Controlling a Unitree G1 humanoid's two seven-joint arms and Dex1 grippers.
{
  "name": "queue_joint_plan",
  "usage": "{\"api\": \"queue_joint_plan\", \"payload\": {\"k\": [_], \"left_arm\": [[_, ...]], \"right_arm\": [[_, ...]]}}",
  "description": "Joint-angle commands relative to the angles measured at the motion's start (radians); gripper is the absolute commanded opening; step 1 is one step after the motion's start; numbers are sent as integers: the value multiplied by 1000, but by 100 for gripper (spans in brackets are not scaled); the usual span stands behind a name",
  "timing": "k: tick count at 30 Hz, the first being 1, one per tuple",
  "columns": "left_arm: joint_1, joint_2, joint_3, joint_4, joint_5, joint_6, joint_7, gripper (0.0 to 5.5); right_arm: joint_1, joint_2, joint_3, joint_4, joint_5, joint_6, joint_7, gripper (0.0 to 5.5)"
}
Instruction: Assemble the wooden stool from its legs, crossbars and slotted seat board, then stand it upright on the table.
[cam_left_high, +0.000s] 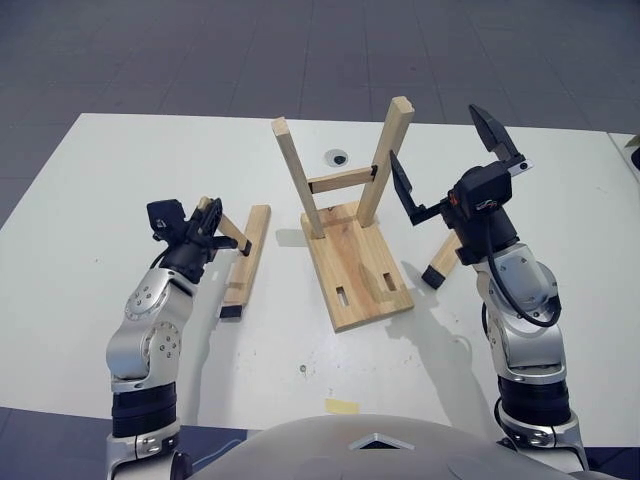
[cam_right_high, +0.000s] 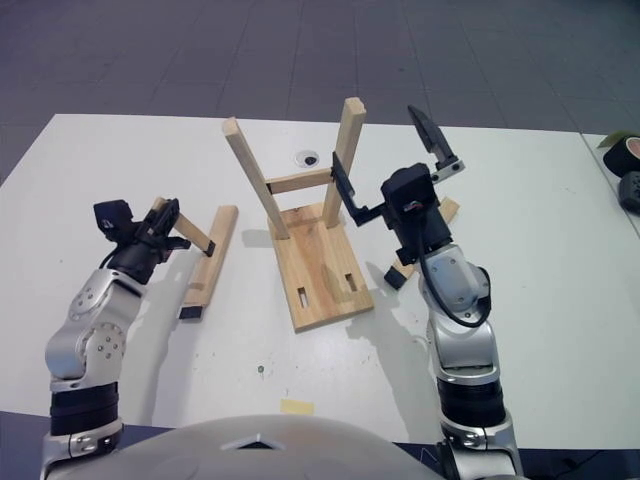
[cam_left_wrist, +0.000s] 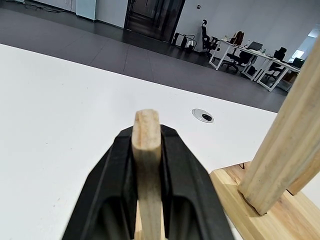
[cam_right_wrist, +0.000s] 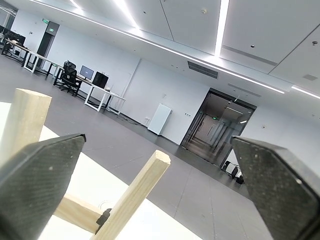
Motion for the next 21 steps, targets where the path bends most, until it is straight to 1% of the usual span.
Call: {"api": "queue_joint_plan", "payload": {"k": [1, 4, 6, 9, 11, 13, 15, 16, 18, 21], "left_arm": [[82, -4, -97, 38, 107, -17, -18, 43], [154, 0, -176, 106, 217, -136, -54, 43], [201, 3, -209, 153, 263, -194, -76, 43], [224, -4, -212, 198, 278, -235, -91, 43], [203, -12, -194, 238, 265, -250, -97, 43], [180, -6, -187, 267, 270, -275, -105, 43], [172, 13, -189, 248, 287, -313, -124, 43], [169, 24, -186, 222, 299, -331, -127, 80], [149, 60, -159, 117, 320, -342, -126, 107], [-2, 117, -98, -86, 283, -239, -125, 164]], "right_arm": [[-9, 0, 5, 0, -9, 8, -1, 540], [-12, 8, 8, -5, -11, 11, -7, 540], [-21, 14, 3, -6, -1, 21, -10, 540], [-36, 15, -6, -4, 2, 28, -10, 540], [-42, 14, -7, -1, -1, 25, -10, 540], [-47, 15, -6, 4, -4, 24, -12, 540], [-50, 17, -3, 5, -6, 23, -13, 540], [-51, 19, -3, 4, -6, 25, -14, 540], [-59, 22, -4, 9, 0, 28, -13, 540], [-62, 23, -8, 15, 3, 30, -14, 540]]}}
